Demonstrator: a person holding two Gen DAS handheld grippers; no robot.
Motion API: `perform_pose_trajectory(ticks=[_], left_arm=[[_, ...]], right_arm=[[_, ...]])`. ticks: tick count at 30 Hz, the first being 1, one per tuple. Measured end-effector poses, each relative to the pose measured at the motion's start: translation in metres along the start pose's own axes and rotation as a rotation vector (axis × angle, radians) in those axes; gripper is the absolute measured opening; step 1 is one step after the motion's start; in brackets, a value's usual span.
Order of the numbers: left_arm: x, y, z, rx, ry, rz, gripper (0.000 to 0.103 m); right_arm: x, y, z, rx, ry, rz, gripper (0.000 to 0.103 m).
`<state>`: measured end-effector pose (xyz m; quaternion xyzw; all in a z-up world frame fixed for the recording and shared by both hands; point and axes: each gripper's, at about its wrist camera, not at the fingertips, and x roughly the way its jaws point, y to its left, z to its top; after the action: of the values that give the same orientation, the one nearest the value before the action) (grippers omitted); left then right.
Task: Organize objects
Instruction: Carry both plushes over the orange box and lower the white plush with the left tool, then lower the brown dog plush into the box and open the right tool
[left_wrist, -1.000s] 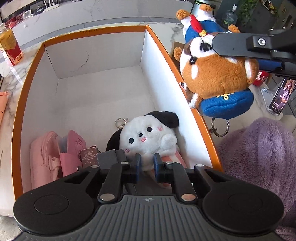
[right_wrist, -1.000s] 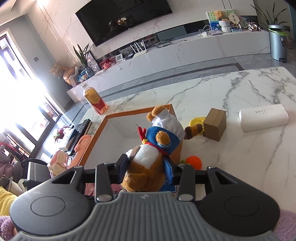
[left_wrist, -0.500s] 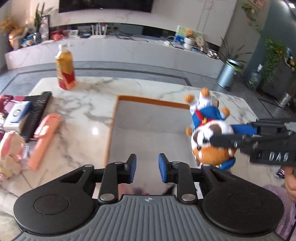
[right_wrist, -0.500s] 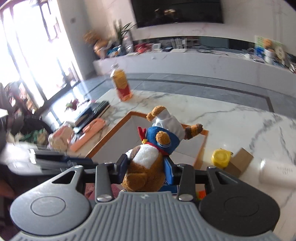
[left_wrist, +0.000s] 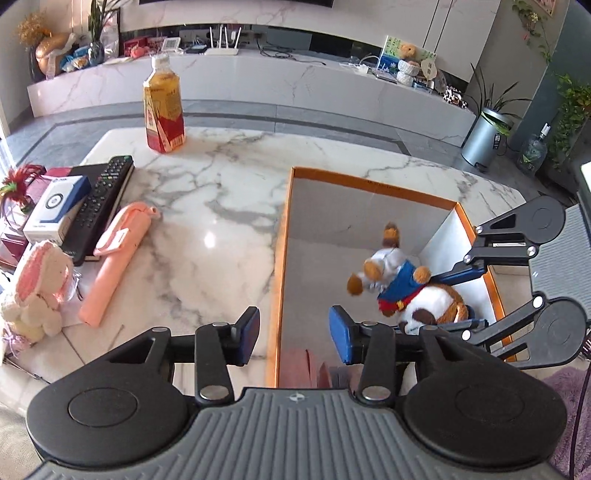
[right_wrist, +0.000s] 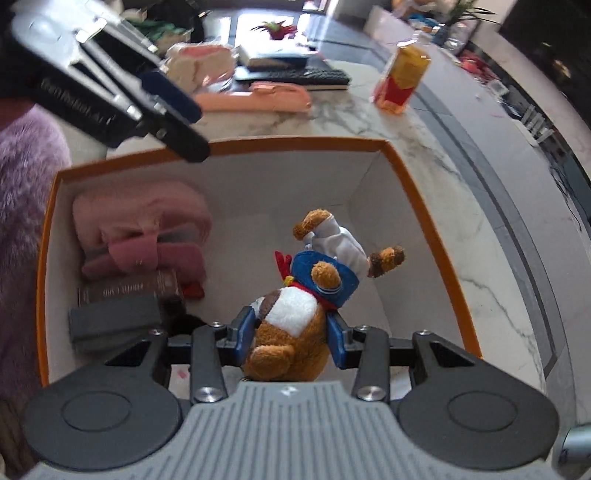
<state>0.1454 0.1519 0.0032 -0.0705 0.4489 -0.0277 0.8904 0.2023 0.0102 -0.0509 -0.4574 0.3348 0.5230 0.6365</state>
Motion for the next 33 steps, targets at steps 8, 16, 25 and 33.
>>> perform_pose_trajectory(ticks=[8,16,25,33], left_arm=[[0.014,0.002,-0.003,0.010,0.059,-0.011,0.034],[0.015,0.002,-0.007,0.021,0.073,0.010,0.020],[0.017,-0.005,-0.010,0.036,0.087,0.018,0.011],[0.013,-0.007,-0.014,0.042,0.094,0.053,0.007]], right_arm=[[0.026,0.023,0.003,-0.342,0.134,0.058,0.043],[0.026,0.039,0.000,-0.549,0.147,0.101,0.043],[0.022,0.051,-0.002,-0.554,0.170,0.184,0.044],[0.014,0.058,-0.005,-0.534,0.160,0.138,0.047]])
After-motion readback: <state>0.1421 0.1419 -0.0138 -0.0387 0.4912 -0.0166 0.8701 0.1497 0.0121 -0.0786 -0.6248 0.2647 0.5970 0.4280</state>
